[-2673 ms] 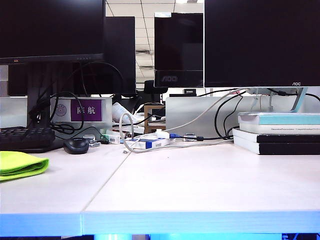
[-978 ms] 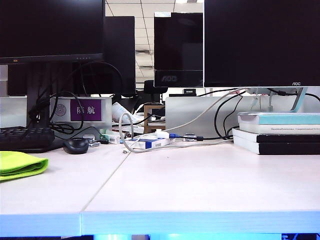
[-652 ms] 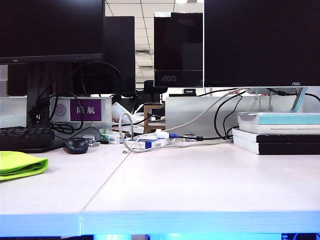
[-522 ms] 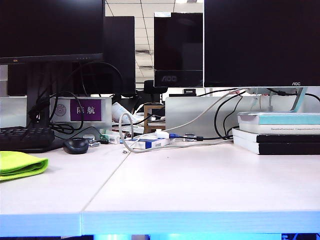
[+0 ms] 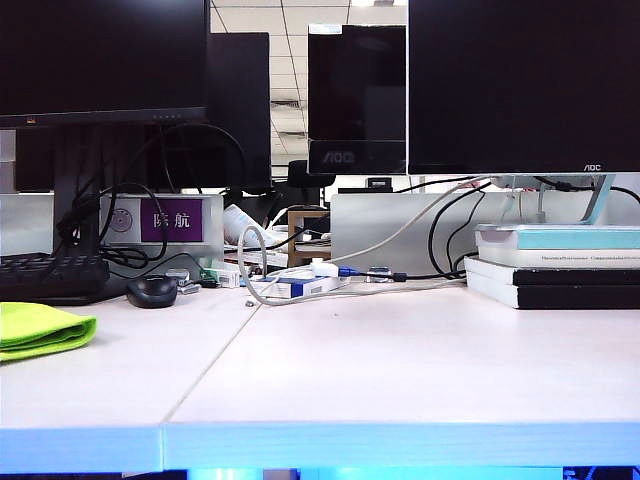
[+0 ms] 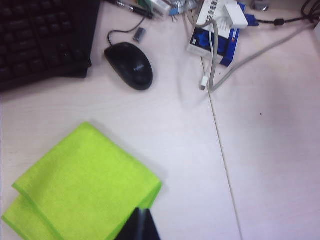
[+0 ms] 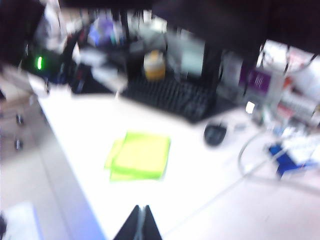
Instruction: Wipe the table from left to right using the rag.
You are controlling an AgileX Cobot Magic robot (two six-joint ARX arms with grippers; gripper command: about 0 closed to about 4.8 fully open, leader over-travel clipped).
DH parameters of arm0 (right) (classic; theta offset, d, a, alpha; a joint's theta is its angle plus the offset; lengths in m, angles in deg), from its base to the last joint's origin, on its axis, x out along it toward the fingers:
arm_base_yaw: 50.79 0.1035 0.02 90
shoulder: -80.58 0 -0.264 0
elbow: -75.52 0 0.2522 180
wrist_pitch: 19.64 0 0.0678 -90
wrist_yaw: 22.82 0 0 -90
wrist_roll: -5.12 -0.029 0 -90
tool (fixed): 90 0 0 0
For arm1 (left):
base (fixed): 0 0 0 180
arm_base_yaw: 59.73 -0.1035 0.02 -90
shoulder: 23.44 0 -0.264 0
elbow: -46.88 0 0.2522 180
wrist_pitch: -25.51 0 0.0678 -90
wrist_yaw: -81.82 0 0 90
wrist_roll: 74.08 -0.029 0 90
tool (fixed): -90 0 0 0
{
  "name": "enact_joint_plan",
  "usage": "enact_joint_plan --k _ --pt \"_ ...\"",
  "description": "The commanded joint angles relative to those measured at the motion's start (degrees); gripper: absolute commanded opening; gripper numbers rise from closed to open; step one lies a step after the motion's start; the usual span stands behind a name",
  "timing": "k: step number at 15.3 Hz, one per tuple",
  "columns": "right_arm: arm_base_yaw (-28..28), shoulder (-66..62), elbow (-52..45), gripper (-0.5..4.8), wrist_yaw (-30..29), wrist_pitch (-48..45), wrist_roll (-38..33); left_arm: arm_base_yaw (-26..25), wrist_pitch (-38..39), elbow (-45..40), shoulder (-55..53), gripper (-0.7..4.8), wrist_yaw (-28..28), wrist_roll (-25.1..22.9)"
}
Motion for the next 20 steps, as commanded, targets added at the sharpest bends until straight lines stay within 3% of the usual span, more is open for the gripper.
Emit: enact_joint_plan --k 1,5,9,13,20 --pt "5.6 -1.7 0.3 -0.02 3.9 0.7 0.2 0.0 -0.3 0.2 -0.7 -0.05 0.3 0.0" --pt "10.6 -4.5 0.3 -0.02 4.3 -0.8 0.2 0.0 1.5 0.2 -3.6 -0.05 0.3 -0.1" --pt "11.0 -4.5 0.3 -0.01 4.3 -1.7 0.1 0.0 5.0 0.2 -10.6 -0.01 0.1 -4.1" --pt "11.0 -4.5 0.3 -0.02 4.0 -1.6 0.1 0.0 4.7 0.2 -17.9 1.31 0.1 -4.0" --pt "11.0 -4.5 0.3 -0.01 3.4 -0.6 0.1 0.0 0.3 0.2 -34.7 1.30 -5.9 -3.8"
